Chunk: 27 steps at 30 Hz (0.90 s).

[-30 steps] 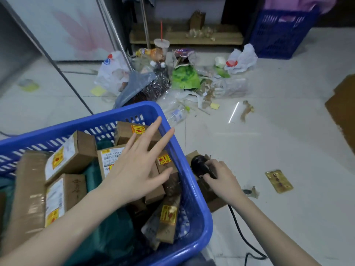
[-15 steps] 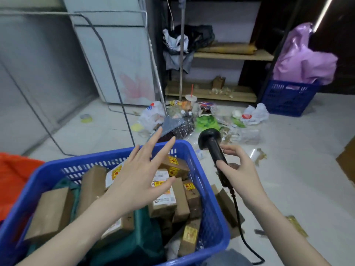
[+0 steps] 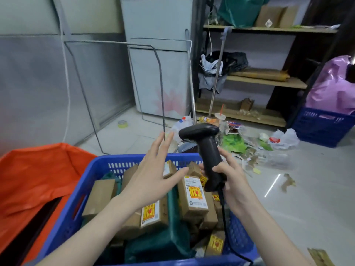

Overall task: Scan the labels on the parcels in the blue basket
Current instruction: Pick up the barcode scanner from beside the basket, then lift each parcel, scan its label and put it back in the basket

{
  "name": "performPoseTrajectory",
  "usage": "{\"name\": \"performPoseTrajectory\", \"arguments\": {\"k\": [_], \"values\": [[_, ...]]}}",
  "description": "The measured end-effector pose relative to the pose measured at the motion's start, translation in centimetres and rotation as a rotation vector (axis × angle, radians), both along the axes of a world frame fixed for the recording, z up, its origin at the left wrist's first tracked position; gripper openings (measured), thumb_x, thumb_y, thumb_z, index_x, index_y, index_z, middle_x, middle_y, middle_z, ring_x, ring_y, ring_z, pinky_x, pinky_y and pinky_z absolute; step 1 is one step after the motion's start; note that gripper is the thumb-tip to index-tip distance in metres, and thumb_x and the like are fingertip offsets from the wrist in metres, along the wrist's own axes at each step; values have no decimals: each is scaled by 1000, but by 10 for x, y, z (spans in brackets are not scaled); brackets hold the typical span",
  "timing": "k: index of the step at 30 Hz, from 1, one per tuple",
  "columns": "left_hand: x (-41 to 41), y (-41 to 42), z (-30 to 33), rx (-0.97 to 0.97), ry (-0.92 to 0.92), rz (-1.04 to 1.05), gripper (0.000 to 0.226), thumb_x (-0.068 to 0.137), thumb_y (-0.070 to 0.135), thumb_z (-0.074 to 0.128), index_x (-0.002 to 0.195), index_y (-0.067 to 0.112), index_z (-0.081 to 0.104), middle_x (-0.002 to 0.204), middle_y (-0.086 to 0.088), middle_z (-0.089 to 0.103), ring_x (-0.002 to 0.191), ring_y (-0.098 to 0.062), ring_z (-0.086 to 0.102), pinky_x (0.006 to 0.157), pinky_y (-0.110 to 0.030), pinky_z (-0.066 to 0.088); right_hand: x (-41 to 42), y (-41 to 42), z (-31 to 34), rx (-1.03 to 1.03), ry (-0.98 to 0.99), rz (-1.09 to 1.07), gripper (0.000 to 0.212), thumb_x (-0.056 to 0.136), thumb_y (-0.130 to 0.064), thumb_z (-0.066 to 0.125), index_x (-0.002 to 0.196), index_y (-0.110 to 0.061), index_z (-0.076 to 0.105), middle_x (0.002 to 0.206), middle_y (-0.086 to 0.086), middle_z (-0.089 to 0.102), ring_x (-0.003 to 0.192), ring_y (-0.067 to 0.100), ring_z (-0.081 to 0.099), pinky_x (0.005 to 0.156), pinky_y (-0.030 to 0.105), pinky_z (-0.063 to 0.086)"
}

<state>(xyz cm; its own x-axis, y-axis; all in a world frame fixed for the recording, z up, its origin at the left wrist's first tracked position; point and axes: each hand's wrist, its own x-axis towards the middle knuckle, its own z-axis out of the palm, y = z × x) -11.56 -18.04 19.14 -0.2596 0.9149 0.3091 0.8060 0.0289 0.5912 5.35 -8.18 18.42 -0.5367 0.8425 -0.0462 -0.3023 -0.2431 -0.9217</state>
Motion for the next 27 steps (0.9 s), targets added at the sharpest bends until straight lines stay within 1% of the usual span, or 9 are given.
{"name": "performPoseTrajectory", "arguments": {"k": [3, 6, 10, 13, 16, 19, 21, 23, 27], "values": [[-9, 0, -3, -1, -306, 39, 95, 70, 73, 49, 145, 48, -3, 157, 19, 7, 139, -7, 29, 108, -41, 37, -14, -8, -9, -72, 110, 106, 57, 63, -2, 46, 119, -3, 59, 96, 18, 70, 71, 23, 69, 66, 28, 58], [-18, 3, -5, 47, -577, 33, 89, 68, 65, 51, 144, 47, 9, 149, 12, 32, 123, 0, 47, 94, -20, 40, -25, -13, -20, -126, 150, 225, 57, 65, -2, 45, 120, 4, 59, 103, 20, 66, 71, 23, 65, 70, 31, 58], [-30, 9, -17, 128, -678, 53, 63, 77, 56, 56, 135, 45, 36, 130, 4, 57, 105, 0, 62, 97, -29, 46, -36, -14, -35, -133, 95, 288, 51, 66, -3, 49, 114, 3, 63, 100, 16, 68, 69, 23, 66, 67, 35, 57], [-38, 15, -33, 140, -656, 105, 37, 85, 40, 61, 120, 39, 52, 121, 6, 60, 95, -6, 66, 92, -35, 51, -41, -3, -40, -94, -37, 351, 42, 66, -4, 53, 107, 0, 66, 92, 14, 71, 70, 27, 70, 63, 34, 57], [-41, 24, -45, 105, -617, 60, 30, 83, 38, 65, 111, 40, 56, 118, 6, 59, 100, -10, 64, 92, -38, 51, -44, 13, -44, -44, -219, 434, 34, 71, -7, 63, 105, -5, 63, 82, 10, 72, 77, 32, 72, 66, 34, 56], [-38, 41, -56, 90, -497, 46, 31, 79, 43, 66, 106, 50, 53, 116, 10, 54, 107, 0, 54, 91, -26, 47, -51, 26, -55, -81, -320, 400, 19, 79, -8, 70, 95, -6, 60, 64, 9, 64, 59, 25, 64, 58, 32, 54], [-34, 53, -64, 55, -475, 50, 40, 78, 46, 66, 111, 53, 45, 117, 15, 51, 110, 5, 49, 88, -15, 40, -54, 38, -65, -90, -381, 310, 14, 81, -10, 70, 90, -7, 60, 56, 7, 56, 49, 19, 54, 50, 30, 51], [-32, 68, -79, -1, -571, 67, 53, 80, 49, 63, 126, 47, 37, 127, 13, 45, 115, 1, 45, 88, -15, 37, -56, 53, -80, -112, -454, 218, 18, 79, -11, 72, 91, -6, 60, 54, 6, 54, 47, 17, 52, 50, 30, 50], [-28, 95, -123, -179, -797, 157, 68, 85, 54, 53, 142, 30, 28, 145, 1, 37, 128, -14, 41, 94, -26, 33, -49, 84, -115, -208, -585, 57, 35, 73, -19, 74, 103, -5, 64, 78, 10, 69, 69, 23, 66, 62, 33, 55]]}}
